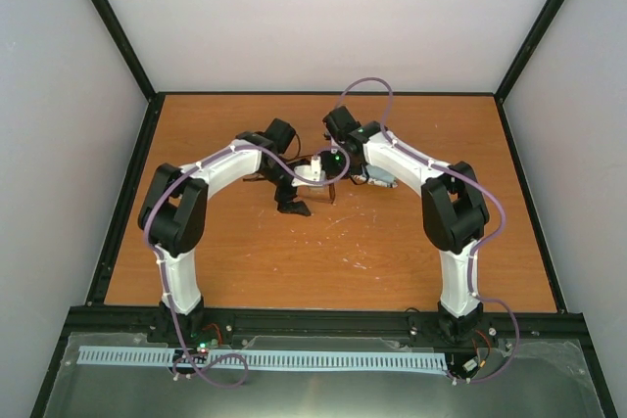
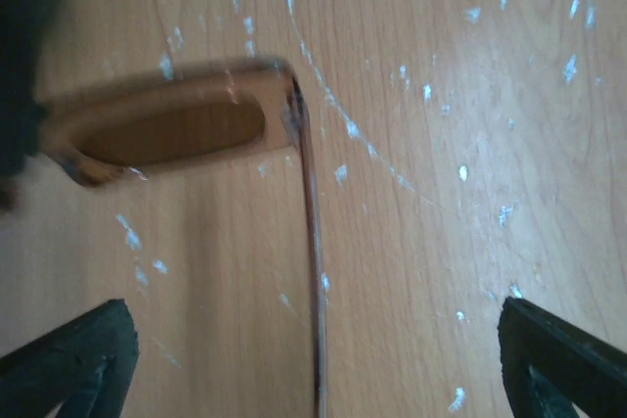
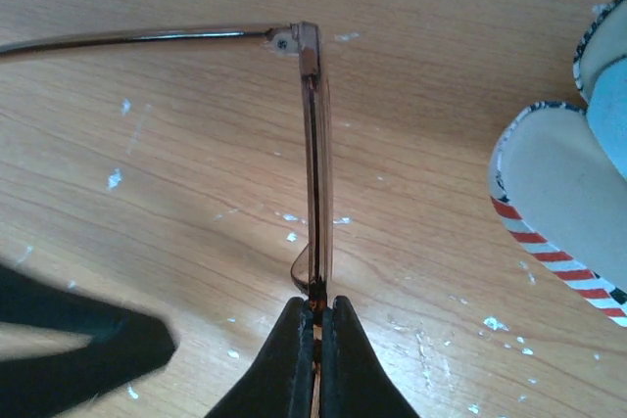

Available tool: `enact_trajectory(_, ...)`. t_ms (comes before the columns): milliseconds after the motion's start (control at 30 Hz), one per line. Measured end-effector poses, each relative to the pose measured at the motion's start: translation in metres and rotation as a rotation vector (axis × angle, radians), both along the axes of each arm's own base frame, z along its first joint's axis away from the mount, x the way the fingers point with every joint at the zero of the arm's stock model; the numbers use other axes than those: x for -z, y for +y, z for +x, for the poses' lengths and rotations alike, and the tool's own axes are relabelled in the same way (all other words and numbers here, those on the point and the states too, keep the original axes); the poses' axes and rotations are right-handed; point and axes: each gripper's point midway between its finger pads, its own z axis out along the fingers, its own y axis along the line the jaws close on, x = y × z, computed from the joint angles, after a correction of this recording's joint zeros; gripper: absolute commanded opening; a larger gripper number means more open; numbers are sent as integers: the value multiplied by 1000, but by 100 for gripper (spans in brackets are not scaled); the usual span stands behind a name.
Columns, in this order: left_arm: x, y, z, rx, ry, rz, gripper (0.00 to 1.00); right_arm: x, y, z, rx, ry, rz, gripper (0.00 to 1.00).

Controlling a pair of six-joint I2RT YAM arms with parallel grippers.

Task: Organize the sunglasses
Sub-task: Pick up the sunglasses from the center of the board.

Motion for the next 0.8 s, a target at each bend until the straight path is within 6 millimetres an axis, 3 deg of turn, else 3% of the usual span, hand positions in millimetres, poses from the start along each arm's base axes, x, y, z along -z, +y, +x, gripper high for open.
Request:
enact_trajectory(100, -33, -15, 4, -16, -35, -95, 100, 9, -4, -6, -13, 11, -27, 3)
enact_trajectory(167, -75, -26, 13, -50, -97, -183, 100, 19, -8, -13, -27, 32, -45, 3)
enact_trajectory(300, -165, -24, 22, -142, -218, -368, 99, 22, -21, -32, -66, 63, -41, 3)
enact_trajectory(333, -191, -20, 24, -165, -251, -425, 94, 21, -25, -38, -78, 72, -32, 3)
enact_trajectory(367, -207, -17, 25, -181, -274, -459, 81, 18, -27, -46, -93, 79, -16, 3)
enact_trajectory(433, -245, -7, 30, -221, -320, -538, 42, 6, -31, -59, -126, 79, 25, 3)
enact_trajectory(467, -258, 5, 40, -262, -346, -559, 29, -1, -33, -64, -143, 72, 48, 3)
enact_trajectory(500, -267, 11, 46, -284, -362, -578, 23, -9, -33, -69, -162, 62, 74, 3)
enact_trajectory(600, -275, 27, 60, -355, -356, -613, 21, -32, -29, -81, -223, 34, 161, 3)
enact_trajectory(800, -255, 20, 49, -391, -158, -675, 21, -55, -4, -112, -354, 67, 400, 3)
